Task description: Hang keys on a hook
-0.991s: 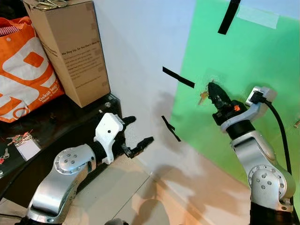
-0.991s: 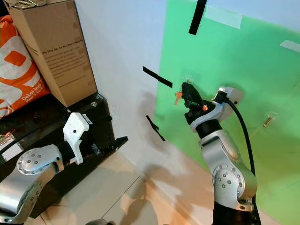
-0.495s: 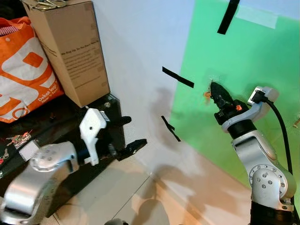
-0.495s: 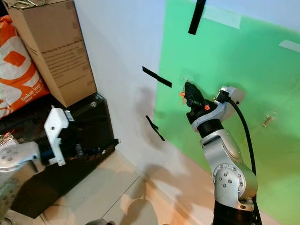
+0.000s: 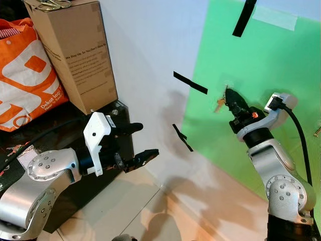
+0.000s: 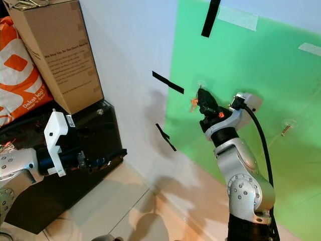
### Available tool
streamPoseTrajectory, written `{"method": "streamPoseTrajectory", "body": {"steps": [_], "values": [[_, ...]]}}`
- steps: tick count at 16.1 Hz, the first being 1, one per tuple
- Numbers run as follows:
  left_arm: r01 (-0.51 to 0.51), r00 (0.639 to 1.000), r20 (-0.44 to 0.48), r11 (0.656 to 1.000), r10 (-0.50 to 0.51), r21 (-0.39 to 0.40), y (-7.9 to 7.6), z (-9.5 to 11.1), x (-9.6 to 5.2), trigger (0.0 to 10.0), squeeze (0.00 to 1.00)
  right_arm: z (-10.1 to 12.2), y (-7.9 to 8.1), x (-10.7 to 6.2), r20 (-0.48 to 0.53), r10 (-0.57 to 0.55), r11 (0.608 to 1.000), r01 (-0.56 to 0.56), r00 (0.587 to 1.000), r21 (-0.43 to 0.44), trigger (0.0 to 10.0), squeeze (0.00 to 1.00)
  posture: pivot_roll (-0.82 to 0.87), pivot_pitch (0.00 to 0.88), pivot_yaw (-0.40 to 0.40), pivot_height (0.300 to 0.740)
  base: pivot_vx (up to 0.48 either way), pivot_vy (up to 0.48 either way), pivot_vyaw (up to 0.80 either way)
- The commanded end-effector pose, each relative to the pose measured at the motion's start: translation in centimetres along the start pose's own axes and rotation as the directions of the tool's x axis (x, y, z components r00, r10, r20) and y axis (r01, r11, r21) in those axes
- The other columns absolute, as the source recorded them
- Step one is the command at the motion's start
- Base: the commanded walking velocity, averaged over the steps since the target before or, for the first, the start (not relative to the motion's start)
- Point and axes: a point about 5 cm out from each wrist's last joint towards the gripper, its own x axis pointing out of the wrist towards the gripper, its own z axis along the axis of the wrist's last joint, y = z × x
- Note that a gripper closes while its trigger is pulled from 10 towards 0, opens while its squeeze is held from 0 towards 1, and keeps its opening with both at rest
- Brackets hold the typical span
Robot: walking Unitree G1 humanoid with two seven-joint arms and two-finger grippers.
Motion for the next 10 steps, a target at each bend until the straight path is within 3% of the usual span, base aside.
{"method": "streamPoseTrajectory", "body": {"steps": [1, 10], "values": [[0.012, 1.0, 0.012, 1.0, -0.012, 0.019, -0.1, 0.7, -0.1, 10.0, 0.0, 0.3, -0.3, 0.0, 0.012, -0.021, 1.0, 0.021, 1.0, 0.003, 10.0, 0.0, -0.04, 0.0, -0.013, 0.74, 0.0, 0.0, 0.0], [0.016, 0.999, 0.029, 0.999, -0.017, 0.028, 0.0, 1.3, 0.2, 10.0, 0.0, -0.4, -1.6, -0.1, -0.02, -0.107, 0.994, 0.106, 0.994, -0.013, 10.0, 0.0, -0.04, 0.0, -0.013, 0.74, 0.0, 0.0, 0.0]]}}
